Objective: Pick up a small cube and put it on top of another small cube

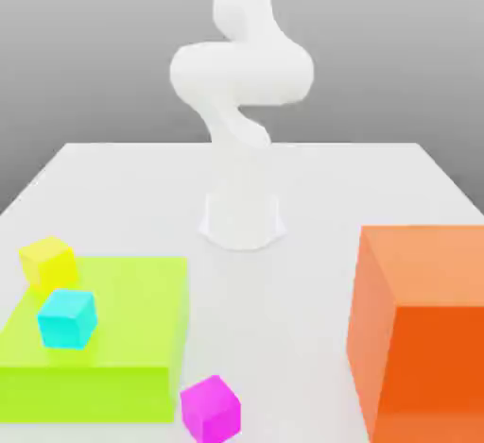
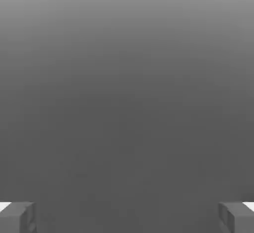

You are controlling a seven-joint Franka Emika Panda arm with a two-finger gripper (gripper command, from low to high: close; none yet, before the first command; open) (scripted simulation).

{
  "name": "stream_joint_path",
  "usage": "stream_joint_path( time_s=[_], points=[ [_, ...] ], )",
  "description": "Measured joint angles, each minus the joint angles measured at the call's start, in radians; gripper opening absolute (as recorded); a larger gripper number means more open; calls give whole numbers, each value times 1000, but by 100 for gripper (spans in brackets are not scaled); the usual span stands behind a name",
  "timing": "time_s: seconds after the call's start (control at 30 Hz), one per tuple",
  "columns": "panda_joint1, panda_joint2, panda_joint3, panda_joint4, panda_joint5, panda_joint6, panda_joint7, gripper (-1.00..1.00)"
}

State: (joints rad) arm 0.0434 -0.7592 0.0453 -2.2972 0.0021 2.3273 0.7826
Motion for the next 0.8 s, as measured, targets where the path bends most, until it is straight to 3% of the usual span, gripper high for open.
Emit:
stream_joint_path(
  time_s=[0.5, 0.7, 0.8],
  points=[
    [342, 525, 272, -190, 23, 288, -238, 0],
    [496, 751, 387, -270, -64, 404, -266, 0],
    [520, 863, 363, -337, -133, 448, -263, 0]
  ],
)
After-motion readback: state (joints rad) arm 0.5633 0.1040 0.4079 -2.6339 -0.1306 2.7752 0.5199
